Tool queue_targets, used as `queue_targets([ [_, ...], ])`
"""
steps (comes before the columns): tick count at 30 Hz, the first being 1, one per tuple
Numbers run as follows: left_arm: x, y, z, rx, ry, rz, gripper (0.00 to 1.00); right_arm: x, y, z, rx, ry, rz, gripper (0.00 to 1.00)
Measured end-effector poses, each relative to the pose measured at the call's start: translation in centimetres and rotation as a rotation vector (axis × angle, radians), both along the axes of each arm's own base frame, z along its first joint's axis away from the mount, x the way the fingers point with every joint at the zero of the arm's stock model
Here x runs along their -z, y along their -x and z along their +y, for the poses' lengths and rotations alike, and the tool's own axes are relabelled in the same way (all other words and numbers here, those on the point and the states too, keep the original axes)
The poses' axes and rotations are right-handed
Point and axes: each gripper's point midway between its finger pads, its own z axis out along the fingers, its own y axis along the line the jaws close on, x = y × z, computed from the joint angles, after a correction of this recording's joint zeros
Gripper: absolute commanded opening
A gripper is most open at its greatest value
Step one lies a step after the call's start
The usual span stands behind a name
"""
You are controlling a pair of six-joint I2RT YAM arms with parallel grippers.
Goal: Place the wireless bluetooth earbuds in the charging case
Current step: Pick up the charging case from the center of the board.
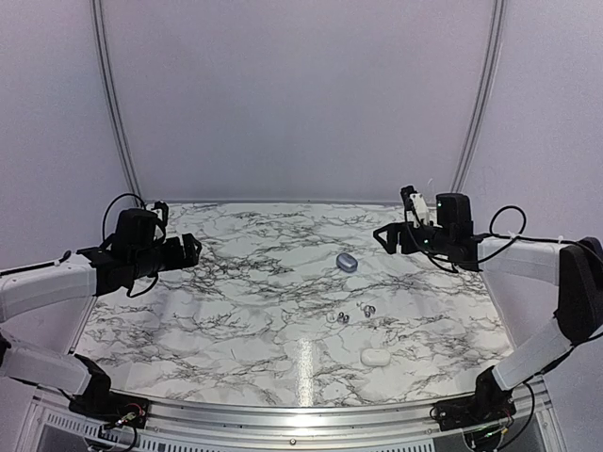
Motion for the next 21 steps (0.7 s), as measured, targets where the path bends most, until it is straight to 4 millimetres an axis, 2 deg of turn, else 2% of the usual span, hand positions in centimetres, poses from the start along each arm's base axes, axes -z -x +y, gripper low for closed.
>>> queue_targets([
  [7, -0.2, -0.2, 0.2, -0.024, 0.017, -0.005, 0.99, 0.8, -0.8, -0.1, 0.012, 0.027, 0.014, 0.99],
  [15, 0.0, 0.0, -0.2, 0.002, 0.017, 0.001, 0.99, 1.4, -4.9, 1.0, -0.011, 0.087, 0.044, 0.98],
  [21, 0.8, 0.2, -0.9, 0.043, 0.022, 0.029, 0.99, 4.1, -7.0, 1.8, -0.028, 0.176, 0.104, 0.94],
])
